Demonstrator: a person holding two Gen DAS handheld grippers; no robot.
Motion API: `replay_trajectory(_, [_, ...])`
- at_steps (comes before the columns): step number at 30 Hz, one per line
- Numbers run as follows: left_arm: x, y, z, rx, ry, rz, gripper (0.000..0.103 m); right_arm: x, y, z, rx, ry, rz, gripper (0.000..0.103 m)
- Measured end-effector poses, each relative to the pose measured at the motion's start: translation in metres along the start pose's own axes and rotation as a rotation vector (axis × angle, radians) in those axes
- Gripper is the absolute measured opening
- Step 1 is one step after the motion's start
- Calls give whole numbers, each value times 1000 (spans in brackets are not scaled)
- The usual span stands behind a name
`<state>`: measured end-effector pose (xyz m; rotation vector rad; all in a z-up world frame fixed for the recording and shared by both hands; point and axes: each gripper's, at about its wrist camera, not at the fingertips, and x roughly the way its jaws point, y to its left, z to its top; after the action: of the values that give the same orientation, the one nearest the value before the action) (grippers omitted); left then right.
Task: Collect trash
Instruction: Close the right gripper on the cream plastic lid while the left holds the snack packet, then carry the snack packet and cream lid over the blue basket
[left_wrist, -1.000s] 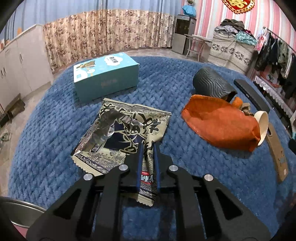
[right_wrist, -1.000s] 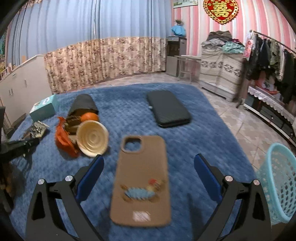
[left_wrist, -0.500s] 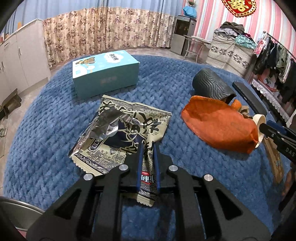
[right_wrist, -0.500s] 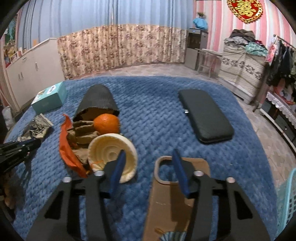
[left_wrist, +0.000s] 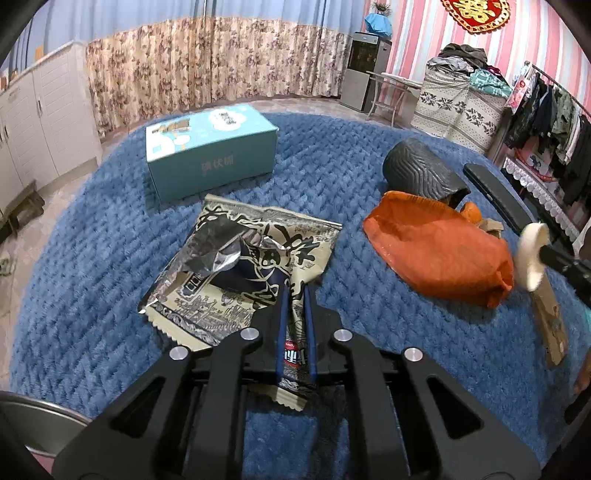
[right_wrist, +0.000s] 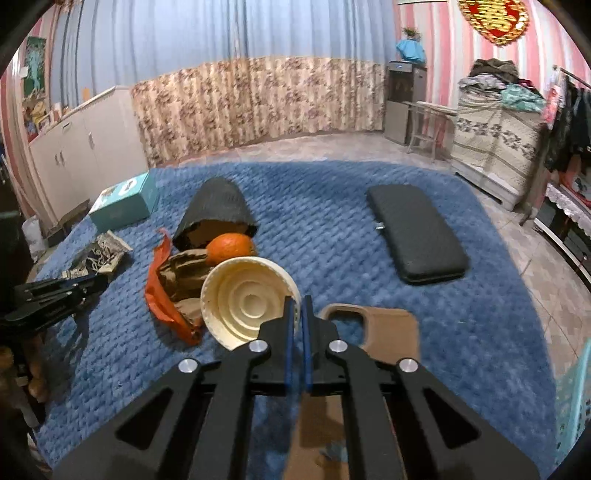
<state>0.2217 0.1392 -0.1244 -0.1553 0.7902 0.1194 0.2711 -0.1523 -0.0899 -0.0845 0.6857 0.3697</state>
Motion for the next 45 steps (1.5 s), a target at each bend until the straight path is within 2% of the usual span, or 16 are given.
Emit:
replay_trajectory(3, [-10, -10, 2, 49, -35, 29, 4, -20, -15, -5, 27, -19, -26, 4])
replay_trajectory(8, [-35, -25, 9, 87, -83, 12, 4, -49, -48, -19, 77, -33, -78, 4])
replay_trajectory(14, [-73, -57, 24, 126, -161, -43, 4, -86, -85, -34, 139, -55, -150, 4])
replay_trajectory(20, [-91, -111, 35, 183, -214, -118, 4, -122, -125, -46, 212, -81, -226, 4])
replay_trajectory(32, [-94, -230, 32, 301, -240, -265, 4, -163, -184, -70, 333, -130, -338, 4])
replay_trajectory(45, [-95, -329, 17, 427, -249, -360, 4, -202, -252, -102, 471, -186, -466, 4])
